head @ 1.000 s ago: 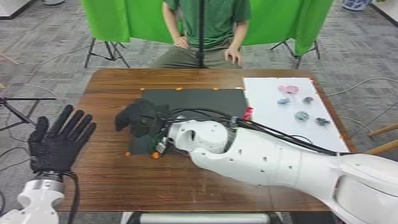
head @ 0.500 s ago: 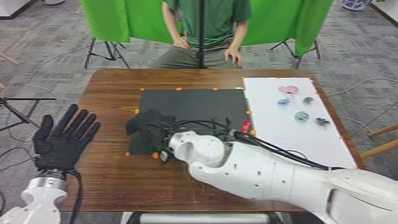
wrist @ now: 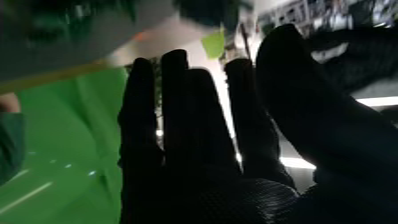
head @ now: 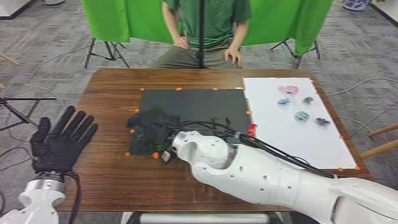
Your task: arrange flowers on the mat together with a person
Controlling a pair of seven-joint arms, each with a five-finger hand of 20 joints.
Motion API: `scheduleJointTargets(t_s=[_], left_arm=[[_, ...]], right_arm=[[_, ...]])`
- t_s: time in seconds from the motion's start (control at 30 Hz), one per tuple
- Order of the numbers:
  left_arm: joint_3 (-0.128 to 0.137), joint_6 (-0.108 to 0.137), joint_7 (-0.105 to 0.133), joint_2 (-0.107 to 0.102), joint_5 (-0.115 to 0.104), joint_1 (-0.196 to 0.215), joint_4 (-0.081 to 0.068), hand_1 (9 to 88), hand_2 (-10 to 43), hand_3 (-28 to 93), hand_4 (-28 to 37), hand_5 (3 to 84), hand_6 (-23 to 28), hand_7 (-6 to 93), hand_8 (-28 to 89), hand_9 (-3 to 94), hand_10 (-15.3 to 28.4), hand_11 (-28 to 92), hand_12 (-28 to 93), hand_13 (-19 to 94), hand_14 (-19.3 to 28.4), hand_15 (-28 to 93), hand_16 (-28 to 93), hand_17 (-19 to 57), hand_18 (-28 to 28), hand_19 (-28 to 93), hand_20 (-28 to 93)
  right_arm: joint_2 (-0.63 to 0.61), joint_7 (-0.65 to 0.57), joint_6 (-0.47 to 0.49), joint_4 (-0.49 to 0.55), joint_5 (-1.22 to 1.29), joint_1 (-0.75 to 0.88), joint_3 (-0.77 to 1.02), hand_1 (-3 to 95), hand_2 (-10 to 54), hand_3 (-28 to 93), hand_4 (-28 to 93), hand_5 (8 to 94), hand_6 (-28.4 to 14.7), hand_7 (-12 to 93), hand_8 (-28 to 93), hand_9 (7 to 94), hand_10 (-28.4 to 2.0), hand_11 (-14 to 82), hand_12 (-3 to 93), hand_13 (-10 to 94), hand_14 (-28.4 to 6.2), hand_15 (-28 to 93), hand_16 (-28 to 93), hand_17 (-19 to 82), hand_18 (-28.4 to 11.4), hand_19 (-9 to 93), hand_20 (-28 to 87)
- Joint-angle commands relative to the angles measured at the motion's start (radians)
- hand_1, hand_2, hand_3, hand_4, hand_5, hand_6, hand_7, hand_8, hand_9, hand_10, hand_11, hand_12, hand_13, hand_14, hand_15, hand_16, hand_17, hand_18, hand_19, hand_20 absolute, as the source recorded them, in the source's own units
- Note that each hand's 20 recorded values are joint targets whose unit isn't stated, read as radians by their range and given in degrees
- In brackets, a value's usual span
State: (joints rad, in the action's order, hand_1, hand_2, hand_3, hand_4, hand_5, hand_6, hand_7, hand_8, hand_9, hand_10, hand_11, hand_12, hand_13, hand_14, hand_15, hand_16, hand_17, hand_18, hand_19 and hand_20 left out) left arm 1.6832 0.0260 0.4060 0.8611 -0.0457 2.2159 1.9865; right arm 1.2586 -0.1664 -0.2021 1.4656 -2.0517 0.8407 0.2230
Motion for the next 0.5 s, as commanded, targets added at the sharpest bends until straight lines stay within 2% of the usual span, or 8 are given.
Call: scheduleJointTargets(t_s=[0.03, 0.13, 0.23, 0.33, 0.37, 0.5], left_arm=[[0.019, -0.005, -0.031, 0.041, 0.009, 0.039, 0.006, 24.0, 11.4, 70, -28.3, 43.8, 5.9, 9.0, -9, 40.2, 14.2, 15, 8, 29, 14.7, 27, -7, -2.8, 12.1, 26, 11], [0.036, -0.002, -0.030, 0.043, 0.007, 0.057, 0.013, 24.0, 11.3, 70, -28.3, 43.8, 5.9, 9.0, -9, 40.3, 14.2, 15, 8, 29, 14.5, 27, -7, -2.8, 12.1, 26, 11], [0.041, 0.005, -0.037, 0.044, 0.008, 0.052, 0.009, 24.0, 11.2, 70, -28.3, 43.8, 5.9, 8.9, -9, 40.2, 14.2, 15, 8, 29, 14.4, 27, -7, -2.7, 12.1, 25, 11], [0.053, 0.008, -0.041, 0.048, 0.009, 0.060, 0.010, 24.0, 11.2, 70, -28.3, 43.8, 5.9, 8.9, -9, 40.2, 14.2, 15, 8, 29, 14.4, 27, -7, -2.7, 12.0, 25, 11], [0.053, 0.008, -0.040, 0.047, 0.010, 0.055, 0.007, 24.0, 11.2, 70, -28.3, 43.8, 5.9, 8.8, -9, 40.2, 14.2, 15, 8, 29, 14.4, 27, -7, -2.7, 12.0, 25, 11], [0.070, 0.009, -0.030, 0.046, 0.009, 0.081, 0.018, 23.9, 11.1, 70, -28.3, 43.8, 5.9, 8.8, -9, 40.1, 14.2, 15, 8, 29, 14.3, 27, -7, -2.7, 12.0, 25, 11]], right_arm=[[-0.111, 0.008, -0.025, 0.181, 0.089, 0.106, 0.213, 46.4, -9.5, 76, -28, 37.1, 0.8, 25, -17, 38.0, -8.5, 6.7, 13.1, 42, -8.0, 13, 26, 20, -14.0, 46, 24], [-0.186, 0.015, -0.006, 0.268, 0.204, 0.181, 0.338, 43.6, -9.5, 75, -28, 37.2, 1.3, 23, -17, 37.9, -8.2, 6.3, 12.1, 41, -8.7, 12, 26, 19, -13.8, 43, 22], [-0.251, 0.023, 0.027, 0.329, 0.365, 0.287, 0.497, 40.1, -9.5, 75, -28, 36.9, -0.1, 20, -15, 37.3, -8.9, 5.1, 11.7, 38, -9.5, 11, 25, 18, -14.0, 39, 20], [-0.324, 0.028, 0.008, 0.387, 0.539, 0.402, 0.635, 37.2, -9.4, 74, -27, 37.0, -1.3, 17, -14, 36.5, -9.6, 4.0, 12.0, 34, -10.0, 9, 23, 17, -14.2, 35, 20], [-0.344, 0.032, 0.002, 0.396, 0.577, 0.436, 0.679, 36.1, -8.8, 74, -26, 37.0, -1.6, 17, -13, 36.4, -9.7, 3.8, 12.1, 33, -10.0, 9, 22, 17, -14.2, 34, 20], [-0.407, 0.071, 0.010, 0.432, 0.719, 0.609, 0.864, 33.0, -6.2, 74, -25, 37.2, -2.3, 15, -12, 36.1, -10.3, 3.3, 11.9, 30, -9.9, 7, 20, 16, -13.9, 27, 19]])
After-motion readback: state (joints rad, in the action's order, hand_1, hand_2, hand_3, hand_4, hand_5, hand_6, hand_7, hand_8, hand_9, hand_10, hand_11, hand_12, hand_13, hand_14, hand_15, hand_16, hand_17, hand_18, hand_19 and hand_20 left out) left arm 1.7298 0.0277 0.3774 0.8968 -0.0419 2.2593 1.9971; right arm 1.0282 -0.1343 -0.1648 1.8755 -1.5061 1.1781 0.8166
